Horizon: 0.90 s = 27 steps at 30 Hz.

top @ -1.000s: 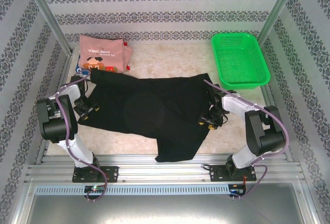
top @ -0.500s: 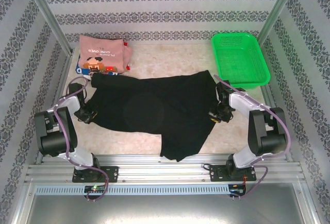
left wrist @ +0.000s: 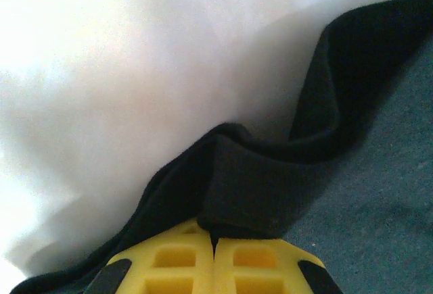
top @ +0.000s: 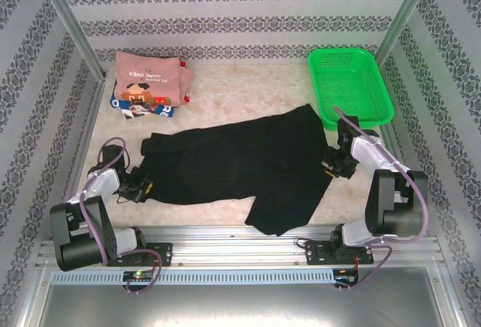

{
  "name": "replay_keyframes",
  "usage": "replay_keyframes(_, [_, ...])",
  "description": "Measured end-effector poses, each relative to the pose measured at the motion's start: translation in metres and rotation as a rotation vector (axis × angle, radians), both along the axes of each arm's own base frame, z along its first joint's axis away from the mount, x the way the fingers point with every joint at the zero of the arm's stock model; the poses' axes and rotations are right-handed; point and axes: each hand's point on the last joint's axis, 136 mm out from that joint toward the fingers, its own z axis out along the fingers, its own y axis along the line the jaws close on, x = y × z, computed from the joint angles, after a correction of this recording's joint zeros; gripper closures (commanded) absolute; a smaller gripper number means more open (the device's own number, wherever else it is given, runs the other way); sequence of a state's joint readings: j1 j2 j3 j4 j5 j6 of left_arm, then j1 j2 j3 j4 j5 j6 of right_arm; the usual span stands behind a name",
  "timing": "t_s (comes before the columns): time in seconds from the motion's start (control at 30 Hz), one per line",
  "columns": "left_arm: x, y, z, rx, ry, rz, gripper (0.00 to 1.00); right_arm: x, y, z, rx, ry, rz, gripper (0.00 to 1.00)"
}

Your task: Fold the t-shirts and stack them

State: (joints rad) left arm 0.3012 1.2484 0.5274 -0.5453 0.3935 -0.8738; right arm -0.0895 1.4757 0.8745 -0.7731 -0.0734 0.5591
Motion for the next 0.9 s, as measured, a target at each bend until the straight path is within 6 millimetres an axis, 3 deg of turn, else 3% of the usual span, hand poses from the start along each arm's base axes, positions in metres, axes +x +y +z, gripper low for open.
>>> replay_keyframes(0.03, [-0.006,-0.004,0.0,-0.006,0.011,-0.003,0.81,-0.001,-0.002,0.0,-0.007,0.002,0.0,0.96])
replay_keyframes(0.1, [-0.019,-0.009,0.001,-0.016,0.037,-0.003,0.65,-0.001,-0.005,0.0,-0.013,0.002,-0.003,0.91])
replay_keyframes(0.13, [-0.025,-0.01,0.003,-0.019,0.052,0.001,0.56,-0.001,-0.006,0.0,-0.016,0.002,-0.001,0.81])
replay_keyframes(0.2, [-0.029,-0.01,0.009,-0.011,0.069,0.0,0.49,-0.001,-0.007,0.0,-0.022,0.004,0.003,0.62])
replay_keyframes(0.27, [-0.024,-0.006,0.023,0.015,0.064,-0.019,0.43,0.0,-0.007,0.002,-0.022,0.005,0.011,0.56])
replay_keyframes(0.33, [0.001,0.002,0.055,0.062,-0.008,-0.052,0.39,0.003,-0.005,0.006,-0.012,-0.008,0.028,0.45])
replay_keyframes(0.43, [0.052,0.009,0.111,0.133,-0.166,-0.129,0.36,0.008,0.003,0.023,0.026,-0.07,0.047,0.38])
replay_keyframes(0.53, [0.09,0.003,0.135,0.182,-0.227,-0.248,0.35,0.015,0.014,0.053,0.067,-0.168,0.078,0.36])
replay_keyframes(0.6, [0.106,-0.004,0.127,0.188,-0.216,-0.315,0.34,0.019,0.022,0.071,0.097,-0.221,0.097,0.36])
replay_keyframes(0.7, [0.112,-0.006,0.096,0.182,-0.142,-0.363,0.34,0.023,0.035,0.082,0.145,-0.255,0.126,0.36])
replay_keyframes(0.9, [0.124,-0.001,0.048,0.178,-0.041,-0.404,0.38,0.027,0.065,0.058,0.219,-0.172,0.174,0.4])
